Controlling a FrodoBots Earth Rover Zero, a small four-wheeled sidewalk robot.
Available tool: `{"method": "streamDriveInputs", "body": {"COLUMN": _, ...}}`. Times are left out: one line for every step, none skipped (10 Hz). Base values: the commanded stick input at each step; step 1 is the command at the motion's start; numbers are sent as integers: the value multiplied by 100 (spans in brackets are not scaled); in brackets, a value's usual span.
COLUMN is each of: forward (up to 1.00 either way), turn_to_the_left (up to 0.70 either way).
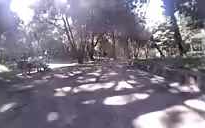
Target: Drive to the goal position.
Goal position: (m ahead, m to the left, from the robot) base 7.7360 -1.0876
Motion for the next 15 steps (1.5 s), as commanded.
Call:
{"method": "streamDriveInputs", "body": {"forward": 85, "turn_to_the_left": -32}}
{"method": "streamDriveInputs", "body": {"forward": 85, "turn_to_the_left": -22}}
{"method": "streamDriveInputs", "body": {"forward": 85, "turn_to_the_left": -11}}
{"method": "streamDriveInputs", "body": {"forward": 85, "turn_to_the_left": -1}}
{"method": "streamDriveInputs", "body": {"forward": 85, "turn_to_the_left": 0}}
{"method": "streamDriveInputs", "body": {"forward": 85, "turn_to_the_left": 0}}
{"method": "streamDriveInputs", "body": {"forward": 85, "turn_to_the_left": 0}}
{"method": "streamDriveInputs", "body": {"forward": 85, "turn_to_the_left": 0}}
{"method": "streamDriveInputs", "body": {"forward": 85, "turn_to_the_left": 0}}
{"method": "streamDriveInputs", "body": {"forward": 85, "turn_to_the_left": 0}}
{"method": "streamDriveInputs", "body": {"forward": 85, "turn_to_the_left": 0}}
{"method": "streamDriveInputs", "body": {"forward": 85, "turn_to_the_left": 0}}
{"method": "streamDriveInputs", "body": {"forward": 85, "turn_to_the_left": 0}}
{"method": "streamDriveInputs", "body": {"forward": 85, "turn_to_the_left": 0}}
{"method": "streamDriveInputs", "body": {"forward": 85, "turn_to_the_left": 0}}
